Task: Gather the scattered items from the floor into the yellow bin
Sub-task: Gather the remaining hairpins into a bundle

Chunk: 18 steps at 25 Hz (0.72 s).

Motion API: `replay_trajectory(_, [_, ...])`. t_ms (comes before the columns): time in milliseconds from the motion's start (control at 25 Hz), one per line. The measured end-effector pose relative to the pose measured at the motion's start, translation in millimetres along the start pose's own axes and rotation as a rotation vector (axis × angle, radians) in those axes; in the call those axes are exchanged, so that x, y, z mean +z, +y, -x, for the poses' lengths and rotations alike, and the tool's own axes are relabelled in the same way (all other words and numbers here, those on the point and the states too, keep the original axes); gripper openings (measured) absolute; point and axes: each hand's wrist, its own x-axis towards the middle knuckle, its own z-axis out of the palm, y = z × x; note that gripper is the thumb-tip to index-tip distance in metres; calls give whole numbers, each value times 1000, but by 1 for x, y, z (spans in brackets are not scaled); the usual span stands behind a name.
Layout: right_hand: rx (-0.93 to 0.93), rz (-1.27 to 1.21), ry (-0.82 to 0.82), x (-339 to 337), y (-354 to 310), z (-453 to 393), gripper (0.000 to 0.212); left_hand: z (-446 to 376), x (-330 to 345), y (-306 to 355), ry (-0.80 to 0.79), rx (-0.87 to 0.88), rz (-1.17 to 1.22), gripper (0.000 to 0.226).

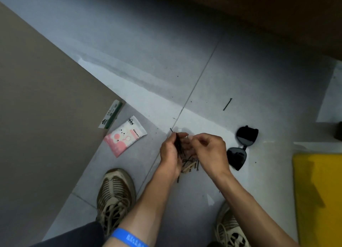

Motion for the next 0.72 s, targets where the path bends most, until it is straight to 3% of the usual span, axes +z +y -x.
replay_trajectory(80, [-108, 386, 126, 1, 9, -9, 25, -1, -7, 1, 55, 58, -33, 30])
replay_trajectory(160, [-193, 792, 88, 12, 16, -15, 24, -1, -12, 3, 70, 80, -48, 31])
replay_trajectory(320, [-251, 1073, 6, 34, 15, -18, 10, -9, -17, 9, 83, 99, -84, 35])
replay_trajectory(400, [-135, 964, 20, 30, 13, -27, 4, -11, -17, 8, 105, 108, -98, 34])
replay_trajectory(480, [53, 541, -32, 21, 3, -36, 11, -11, -12, 5, 137, 116, -104, 38])
replay_trajectory(560, [67, 165, -80, 4, -6, -40, 10, -13, 9, 4, 69, 61, -44, 44])
replay_trajectory(640, [-58, 172, 52, -18, -10, -51, 10, -14, 31, 10, -48, 20, 51, 36])
replay_trajectory(720, [-117, 394, 309, -45, -3, -76, 11, -16, 47, 17, -101, 26, 87, 27])
